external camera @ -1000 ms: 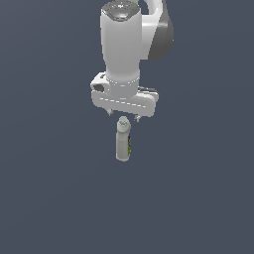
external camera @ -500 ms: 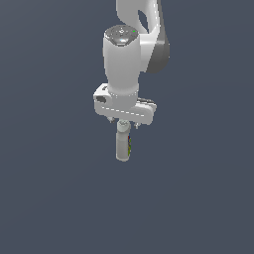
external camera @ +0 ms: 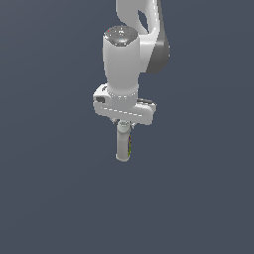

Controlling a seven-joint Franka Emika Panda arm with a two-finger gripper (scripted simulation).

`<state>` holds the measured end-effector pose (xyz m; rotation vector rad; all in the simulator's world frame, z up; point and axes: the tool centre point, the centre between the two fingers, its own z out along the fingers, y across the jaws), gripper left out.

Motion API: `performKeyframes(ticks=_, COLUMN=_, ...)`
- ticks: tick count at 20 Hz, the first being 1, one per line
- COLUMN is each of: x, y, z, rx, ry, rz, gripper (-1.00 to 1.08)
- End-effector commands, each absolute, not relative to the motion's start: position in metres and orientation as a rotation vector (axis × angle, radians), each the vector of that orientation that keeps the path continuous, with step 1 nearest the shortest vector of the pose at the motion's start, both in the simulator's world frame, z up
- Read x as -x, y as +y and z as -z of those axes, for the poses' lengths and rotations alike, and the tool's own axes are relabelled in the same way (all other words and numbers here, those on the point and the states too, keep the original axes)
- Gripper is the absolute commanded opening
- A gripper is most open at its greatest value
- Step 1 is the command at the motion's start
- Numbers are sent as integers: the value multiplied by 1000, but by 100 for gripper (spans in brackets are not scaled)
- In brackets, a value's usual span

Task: Pick up the object and move it to a goal position.

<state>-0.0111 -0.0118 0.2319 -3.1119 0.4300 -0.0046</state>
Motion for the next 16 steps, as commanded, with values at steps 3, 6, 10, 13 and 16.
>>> performKeyframes(ticks=3, x=11, y=-11, z=-232, rx=3112, ry=429, rz=3, gripper=-100)
performKeyframes(ticks=6, x=14, y=-7, z=-235, rx=3112, ry=429, rz=3, gripper=-100)
performKeyframes(ticks=10, x=20, y=9, z=-247, rx=3113, ry=429, rz=3, gripper=-100)
performKeyframes(ticks=13, x=28, y=29, z=-261, rx=3113, ry=429, rz=2, gripper=-100)
performKeyframes(ticks=16, x=34, y=46, z=-273, rx=3114, ry=429, rz=1, gripper=-100)
